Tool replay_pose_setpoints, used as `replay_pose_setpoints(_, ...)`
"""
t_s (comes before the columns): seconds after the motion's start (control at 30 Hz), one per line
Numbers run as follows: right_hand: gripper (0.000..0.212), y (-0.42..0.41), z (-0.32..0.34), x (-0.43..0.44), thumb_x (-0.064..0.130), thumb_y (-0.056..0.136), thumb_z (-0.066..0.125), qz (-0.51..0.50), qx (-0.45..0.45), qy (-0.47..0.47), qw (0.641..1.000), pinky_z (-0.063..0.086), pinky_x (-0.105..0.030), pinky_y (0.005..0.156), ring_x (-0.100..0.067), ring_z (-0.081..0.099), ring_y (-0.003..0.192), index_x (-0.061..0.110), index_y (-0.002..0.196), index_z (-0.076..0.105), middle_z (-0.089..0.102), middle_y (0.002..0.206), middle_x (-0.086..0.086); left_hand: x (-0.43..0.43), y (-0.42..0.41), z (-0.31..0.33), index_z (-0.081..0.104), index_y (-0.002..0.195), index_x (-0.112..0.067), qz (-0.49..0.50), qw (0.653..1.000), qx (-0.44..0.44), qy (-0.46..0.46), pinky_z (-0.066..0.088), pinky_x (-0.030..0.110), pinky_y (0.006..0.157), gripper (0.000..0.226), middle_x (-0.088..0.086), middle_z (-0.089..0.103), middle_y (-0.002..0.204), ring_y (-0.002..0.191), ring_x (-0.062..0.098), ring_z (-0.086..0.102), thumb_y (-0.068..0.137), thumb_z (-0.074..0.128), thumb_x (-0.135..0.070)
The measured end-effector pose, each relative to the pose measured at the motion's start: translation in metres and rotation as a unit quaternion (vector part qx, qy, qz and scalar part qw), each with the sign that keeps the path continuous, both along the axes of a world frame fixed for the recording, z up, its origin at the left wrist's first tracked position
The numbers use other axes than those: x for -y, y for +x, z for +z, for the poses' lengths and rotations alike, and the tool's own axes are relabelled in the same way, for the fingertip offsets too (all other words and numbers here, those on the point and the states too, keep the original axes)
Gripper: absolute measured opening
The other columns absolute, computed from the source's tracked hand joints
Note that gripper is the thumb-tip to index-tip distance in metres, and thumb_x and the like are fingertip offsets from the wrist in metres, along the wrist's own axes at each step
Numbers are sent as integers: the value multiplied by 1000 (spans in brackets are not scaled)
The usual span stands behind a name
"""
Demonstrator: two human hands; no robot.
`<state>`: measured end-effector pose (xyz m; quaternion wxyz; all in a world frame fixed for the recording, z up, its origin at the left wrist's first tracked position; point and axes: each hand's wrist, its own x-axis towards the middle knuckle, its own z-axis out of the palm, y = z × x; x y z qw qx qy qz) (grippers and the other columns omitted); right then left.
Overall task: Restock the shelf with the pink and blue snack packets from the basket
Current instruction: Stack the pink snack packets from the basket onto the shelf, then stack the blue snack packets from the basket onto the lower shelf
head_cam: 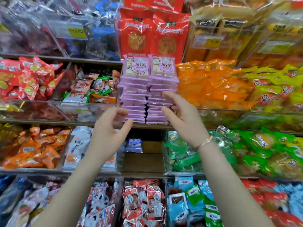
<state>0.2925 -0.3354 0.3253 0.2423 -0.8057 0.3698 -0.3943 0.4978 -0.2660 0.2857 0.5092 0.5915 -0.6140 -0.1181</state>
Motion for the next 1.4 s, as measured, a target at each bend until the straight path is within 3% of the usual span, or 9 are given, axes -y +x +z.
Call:
replay_pose_setpoints(0.23, 20, -31, -144, -100, 21, 93, 54, -53, 13, 303, 951, 40, 2, 72, 2, 58, 90, 17, 111, 63, 63, 99, 10, -126, -11, -143, 65, 85, -16, -20, 916, -121, 383, 40, 18, 65, 10, 11, 67, 84, 73, 16, 56, 89, 62, -7)
replay_pose_setpoints(0.33, 20, -51, -211, -148, 15, 91, 57, -80, -91, 361, 925, 44, -11, 74, -16, 64, 88, 10, 109, 65, 69, 97, -4, -180, -12, -185, 61, 76, -22, -32, 872, -80, 482, 38, 13, 60, 17, -3, 62, 76, 65, 6, 53, 90, 60, -12)
replay_pose_setpoints(0.43, 23, -71, -265, -197, 15, 91, 56, -81, -178, 449, 872, 47, -30, 90, -23, 64, 99, 5, 110, 65, 69, 106, -12, -222, -8, -217, 54, 72, -16, -33, 820, -49, 569, 37, 31, 65, 22, 5, 55, 72, 67, 17, 50, 91, 58, -26)
replay_pose_setpoints(0.53, 23, -95, -301, -243, 16, 92, 53, -84, -267, 500, 819, 45, -30, 90, -27, 63, 105, 6, 109, 66, 68, 110, -15, -256, -7, -246, 48, 72, -14, -60, 768, 36, 636, 43, 37, 74, 25, 6, 52, 75, 75, 17, 52, 95, 53, -23)
replay_pose_setpoints(0.73, 27, -156, -327, -344, 17, 96, 48, -107, -305, 574, 752, 37, -18, 81, -19, 59, 110, 2, 110, 65, 65, 116, -14, -326, -29, -276, 54, 80, -11, -83, 728, 38, 680, 46, 30, 75, 19, 15, 62, 97, 88, 26, 62, 95, 52, -24)
replay_pose_setpoints(0.83, 19, -193, -333, -390, 13, 94, 50, -169, -274, 603, 730, 37, -20, 69, -25, 61, 92, 7, 81, 64, 63, 90, -17, -354, -57, -287, 51, 78, -11, -94, 716, 5, 692, 37, 30, 63, 19, 9, 57, 87, 81, 23, 58, 94, 50, -22)
replay_pose_setpoints(1.0, 32, -246, -336, -438, 8, 91, 48, -270, -234, 630, 690, 32, -26, 58, -19, 50, 77, 15, 61, 42, 49, 76, -13, -391, -108, -298, 54, 82, -12, -144, 700, 16, 700, 39, 24, 72, 16, 4, 59, 94, 80, 14, 53, 94, 48, -21)
replay_pose_setpoints(1.23, 23, -320, -340, -436, 11, 93, 45, -322, -230, 616, 681, 43, -30, 72, -30, 63, 91, 0, 94, 66, 64, 89, -19, -391, -176, -303, 61, 95, -16, -149, 722, -3, 676, 39, 20, 78, 10, 3, 62, 104, 93, 14, 55, 96, 52, -19)
replay_pose_setpoints(1.4, 15, -385, -352, -420, 14, 89, 53, -314, -257, 606, 685, 39, -24, 64, -27, 62, 97, 14, 92, 68, 68, 94, -10, -371, -235, -318, 60, 120, -7, -87, 737, -65, 667, 39, 26, 94, 28, 7, 60, 118, 110, 23, 55, 95, 55, -17)
